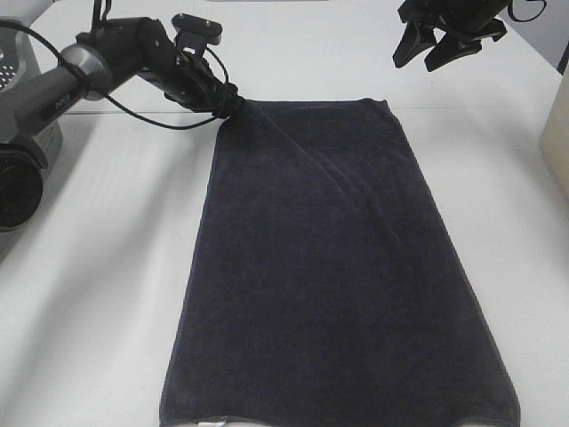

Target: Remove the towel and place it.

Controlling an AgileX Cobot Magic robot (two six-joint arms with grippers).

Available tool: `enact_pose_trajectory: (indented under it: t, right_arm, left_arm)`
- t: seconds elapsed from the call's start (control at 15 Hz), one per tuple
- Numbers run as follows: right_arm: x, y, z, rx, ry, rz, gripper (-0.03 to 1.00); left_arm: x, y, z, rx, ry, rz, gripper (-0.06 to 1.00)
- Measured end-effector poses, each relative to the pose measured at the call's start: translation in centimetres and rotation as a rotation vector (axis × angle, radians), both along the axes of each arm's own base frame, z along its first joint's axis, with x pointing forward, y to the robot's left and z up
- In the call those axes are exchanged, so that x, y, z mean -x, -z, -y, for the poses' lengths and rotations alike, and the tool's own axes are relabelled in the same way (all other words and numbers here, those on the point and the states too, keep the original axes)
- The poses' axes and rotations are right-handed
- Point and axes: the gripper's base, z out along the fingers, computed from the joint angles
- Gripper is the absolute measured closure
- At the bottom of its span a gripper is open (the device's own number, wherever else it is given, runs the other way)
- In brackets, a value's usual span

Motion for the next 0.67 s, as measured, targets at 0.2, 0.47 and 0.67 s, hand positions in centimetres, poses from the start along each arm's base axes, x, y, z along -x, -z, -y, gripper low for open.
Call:
enact_pose_trajectory:
  t: [0.2,0.47,0.67]
  right_arm:
    - [0.0,0.0,0.0,0.0,0.0,0.0,0.38]
    - [0.0,0.0,0.0,0.001,0.0,0.0,0.38]
    - [0.0,0.0,0.0,0.001,0.0,0.0,0.38]
  left_arm:
    - [-0.5,2.4,0.1,0.027,-0.022,0.054,0.28]
    - [-0.6,4.3,0.0,0.016,-0.026,0.051,0.3]
    - [-0.5,4.3,-0.1,-0.015,-0.018,0.052,0.3]
